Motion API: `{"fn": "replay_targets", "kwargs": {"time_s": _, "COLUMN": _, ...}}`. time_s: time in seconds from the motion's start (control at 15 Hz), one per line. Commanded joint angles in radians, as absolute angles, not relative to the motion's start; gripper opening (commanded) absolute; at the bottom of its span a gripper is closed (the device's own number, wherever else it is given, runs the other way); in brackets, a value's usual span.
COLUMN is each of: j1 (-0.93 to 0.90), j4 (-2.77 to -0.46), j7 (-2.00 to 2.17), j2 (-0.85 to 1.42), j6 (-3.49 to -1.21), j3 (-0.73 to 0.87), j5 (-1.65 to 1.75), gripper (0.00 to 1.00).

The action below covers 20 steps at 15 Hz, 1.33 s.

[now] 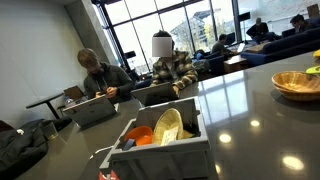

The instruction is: Put the green bowl inside the brown bowl

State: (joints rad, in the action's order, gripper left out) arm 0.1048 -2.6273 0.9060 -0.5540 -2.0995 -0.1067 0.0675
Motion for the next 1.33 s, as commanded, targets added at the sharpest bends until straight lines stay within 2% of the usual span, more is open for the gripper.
{"fn": "replay_targets", "kwargs": {"time_s": 0.0, "j1": 0.087, "j4": -2.541, "j7": 0.782, "j2": -0.498, "j6": -2.086, "j3": -0.098, "j5": 0.071, "gripper": 0.01}}
{"fn": "replay_targets", "kwargs": {"time_s": 0.73, "j1": -0.009, "j4": -2.358, "j7": 0.518, "j2": -0.416, "j6": -1.981, "j3": -0.135, "j5": -0.041, "gripper": 0.01}}
{"fn": "replay_targets", "kwargs": {"time_s": 1.27, "j1": -0.070, "j4": -2.167, "j7": 0.472, "j2": -0.233, "j6": -1.894, "j3": -0.169, "j5": -0.134, "gripper": 0.01}}
